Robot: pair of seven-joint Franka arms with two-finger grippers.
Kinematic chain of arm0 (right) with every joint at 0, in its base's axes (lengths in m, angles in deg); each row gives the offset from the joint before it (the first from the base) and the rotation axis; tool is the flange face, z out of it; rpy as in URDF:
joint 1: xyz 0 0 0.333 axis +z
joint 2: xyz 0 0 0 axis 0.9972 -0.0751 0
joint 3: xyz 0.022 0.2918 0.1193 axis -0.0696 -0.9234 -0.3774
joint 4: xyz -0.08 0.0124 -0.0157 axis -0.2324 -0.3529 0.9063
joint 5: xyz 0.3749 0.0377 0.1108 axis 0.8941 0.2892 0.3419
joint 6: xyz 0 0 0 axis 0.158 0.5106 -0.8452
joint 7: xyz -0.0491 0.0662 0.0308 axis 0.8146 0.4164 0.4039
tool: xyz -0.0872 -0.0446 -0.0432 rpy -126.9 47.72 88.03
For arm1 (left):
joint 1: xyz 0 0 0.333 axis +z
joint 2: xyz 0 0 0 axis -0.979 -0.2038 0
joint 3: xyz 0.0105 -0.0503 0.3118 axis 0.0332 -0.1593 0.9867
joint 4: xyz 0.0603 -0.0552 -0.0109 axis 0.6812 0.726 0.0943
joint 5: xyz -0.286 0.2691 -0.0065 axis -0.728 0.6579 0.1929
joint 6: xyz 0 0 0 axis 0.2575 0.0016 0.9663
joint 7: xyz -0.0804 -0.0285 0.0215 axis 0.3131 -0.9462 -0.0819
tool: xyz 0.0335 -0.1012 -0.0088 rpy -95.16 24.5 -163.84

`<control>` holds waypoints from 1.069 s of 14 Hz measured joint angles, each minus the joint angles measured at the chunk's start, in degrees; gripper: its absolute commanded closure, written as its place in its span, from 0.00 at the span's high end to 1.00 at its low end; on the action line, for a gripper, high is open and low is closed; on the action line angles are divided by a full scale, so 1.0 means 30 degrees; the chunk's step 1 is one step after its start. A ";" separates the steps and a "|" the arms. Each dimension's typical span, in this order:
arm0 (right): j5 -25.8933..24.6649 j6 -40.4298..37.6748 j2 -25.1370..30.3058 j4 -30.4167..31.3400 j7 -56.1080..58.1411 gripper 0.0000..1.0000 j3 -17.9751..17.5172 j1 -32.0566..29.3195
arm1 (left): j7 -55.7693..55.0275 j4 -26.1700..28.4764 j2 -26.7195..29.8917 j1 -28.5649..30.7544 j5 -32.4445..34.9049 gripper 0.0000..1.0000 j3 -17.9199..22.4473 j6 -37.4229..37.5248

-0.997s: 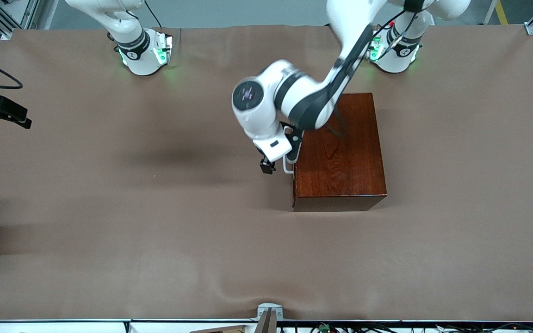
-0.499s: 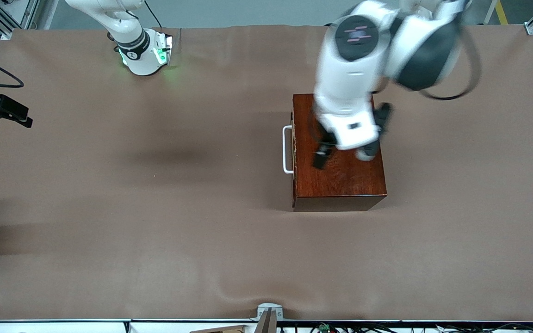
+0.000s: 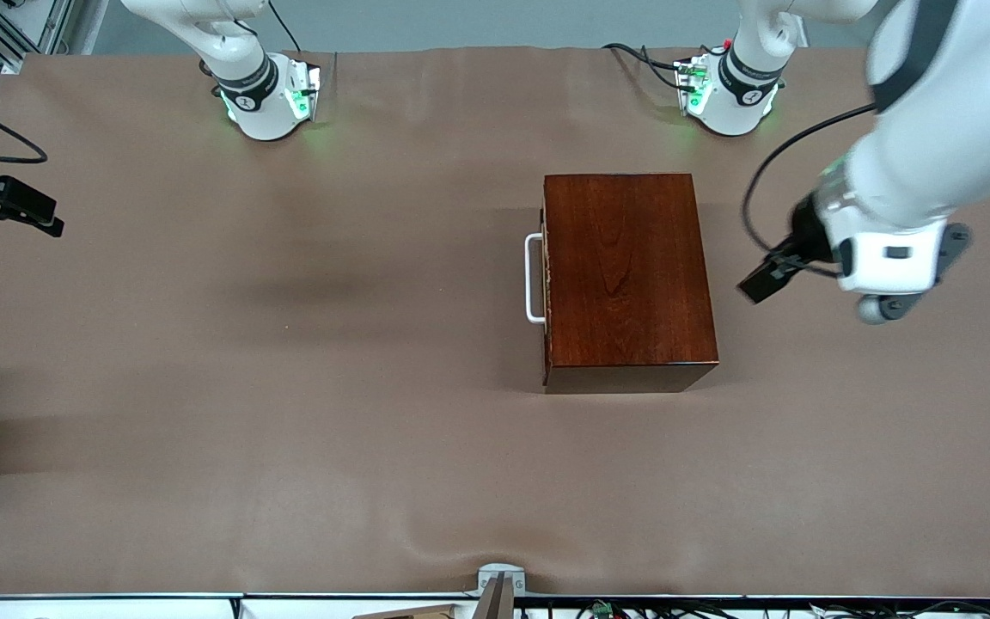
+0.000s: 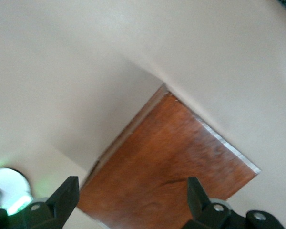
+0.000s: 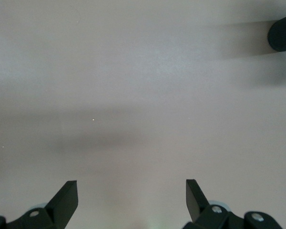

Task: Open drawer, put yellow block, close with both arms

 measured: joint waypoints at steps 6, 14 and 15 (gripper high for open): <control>0.0008 0.0102 0.0032 0.0000 0.0000 1.00 -0.0019 0.0000 | 0.8728 0.2431 0.2593 0.2848 0.0178 1.00 -0.0331 0.0443; 0.0011 0.0102 0.0057 0.0001 -0.0001 1.00 -0.0043 0.0000 | 1.3296 0.8641 0.7651 0.6399 0.1474 1.00 -0.4290 -0.2434; 0.0011 0.0102 0.0058 0.0000 -0.0001 1.00 -0.0045 0.0000 | 1.3298 0.8939 0.8008 0.6399 0.1491 1.00 -0.4381 -0.2612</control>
